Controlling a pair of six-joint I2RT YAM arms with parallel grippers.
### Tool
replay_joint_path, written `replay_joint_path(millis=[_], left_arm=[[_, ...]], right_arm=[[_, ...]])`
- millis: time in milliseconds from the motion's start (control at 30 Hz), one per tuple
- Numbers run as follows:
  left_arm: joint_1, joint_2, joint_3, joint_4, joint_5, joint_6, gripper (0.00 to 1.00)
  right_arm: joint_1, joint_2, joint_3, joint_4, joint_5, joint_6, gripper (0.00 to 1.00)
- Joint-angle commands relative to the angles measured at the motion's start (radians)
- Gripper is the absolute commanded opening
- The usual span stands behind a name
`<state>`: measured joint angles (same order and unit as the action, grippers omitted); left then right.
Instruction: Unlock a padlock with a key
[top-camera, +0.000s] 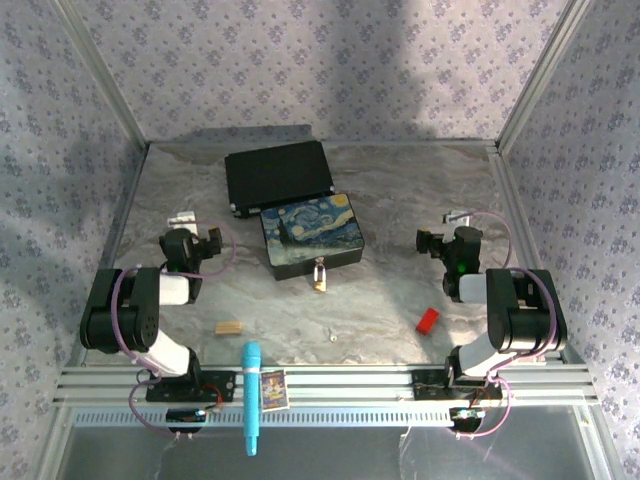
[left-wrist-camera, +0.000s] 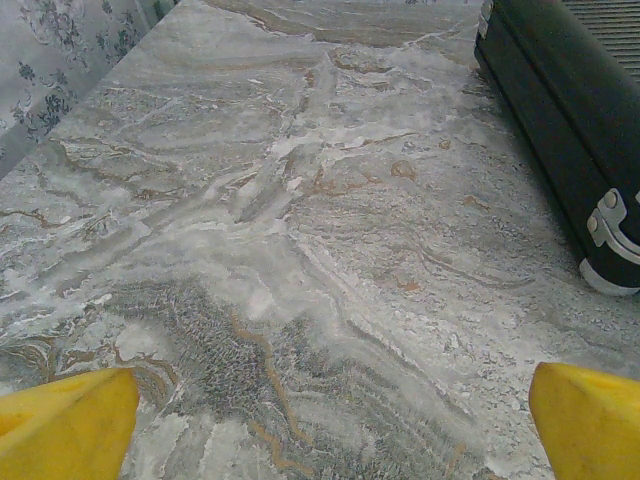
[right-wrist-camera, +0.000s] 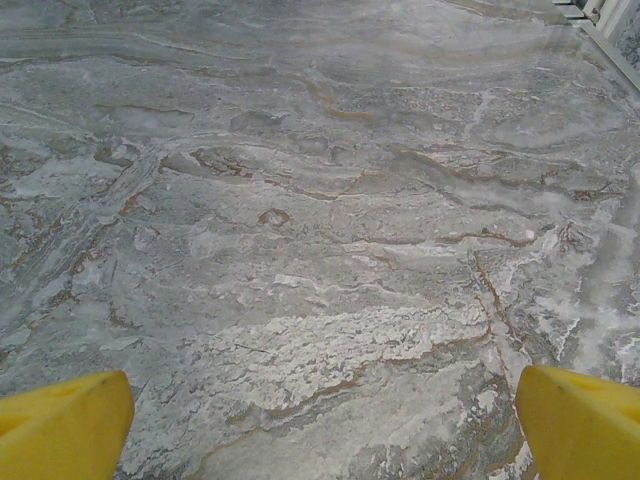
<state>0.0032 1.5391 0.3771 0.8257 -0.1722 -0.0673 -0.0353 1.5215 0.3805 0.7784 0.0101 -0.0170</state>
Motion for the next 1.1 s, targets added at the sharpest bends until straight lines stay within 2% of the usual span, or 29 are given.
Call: replay_joint_path(millis=[0,133,200,267,367,467,500,533,600,733,833,933,1067], left_arm=[[-0.005,-0.032,0.014,0.008,-0.029,0.005,1.00],[-0.007,-0.141,-0.020,-0.037,-0.076,-0.010,1.00],[-0.007,-0.231,-0.017,-0.134,-0.096,-0.033,1.00],[-0.009,-0.319,0.018,-0.306,-0.126,-0.081,1.00],[-0.008,-0.427,0.121,-0.626,-0.182,-0.240,1.00],[-0.009,-0.527,0.150,-0.775,-0.121,-0.374,1.00],[-0.008,-0.562,0.145,-0.798,-0.087,-0.432,1.00],[0.000,-0.593,0.138,-0.820,-0.039,-0.493,1.00],[0.029,-0.640,0.120,-0.831,0.104,-0.571,1.00],[0.020,-0.707,0.118,-0.883,0.277,-0.693,1.00],[-0.046,-0.720,0.149,-0.931,0.359,-0.710,1.00],[-0.151,-0.717,0.203,-1.032,0.377,-0.696,1.00],[-0.286,-0.711,0.220,-1.075,0.378,-0.722,1.00]], right_arm=[[-0.008,-0.019,0.025,-0.017,-0.024,-0.017,0.99],[0.008,-0.113,0.061,-0.158,-0.033,-0.036,0.99],[0.015,-0.175,0.089,-0.275,-0.020,-0.016,0.99],[0.015,-0.238,0.127,-0.395,-0.022,0.031,0.99],[0.010,-0.309,0.173,-0.518,-0.067,0.103,0.99],[-0.002,-0.331,0.238,-0.661,-0.097,0.231,0.99],[-0.006,-0.323,0.269,-0.709,-0.164,0.228,0.99],[-0.004,-0.313,0.294,-0.741,-0.251,0.203,0.99],[0.023,-0.307,0.333,-0.807,-0.302,0.200,0.99],[0.120,-0.351,0.357,-0.900,-0.275,0.194,0.99],[0.225,-0.381,0.375,-0.979,-0.204,0.191,0.99],[0.357,-0.381,0.391,-1.054,-0.153,0.205,0.99],[0.538,-0.359,0.385,-1.084,-0.110,0.298,0.98]])
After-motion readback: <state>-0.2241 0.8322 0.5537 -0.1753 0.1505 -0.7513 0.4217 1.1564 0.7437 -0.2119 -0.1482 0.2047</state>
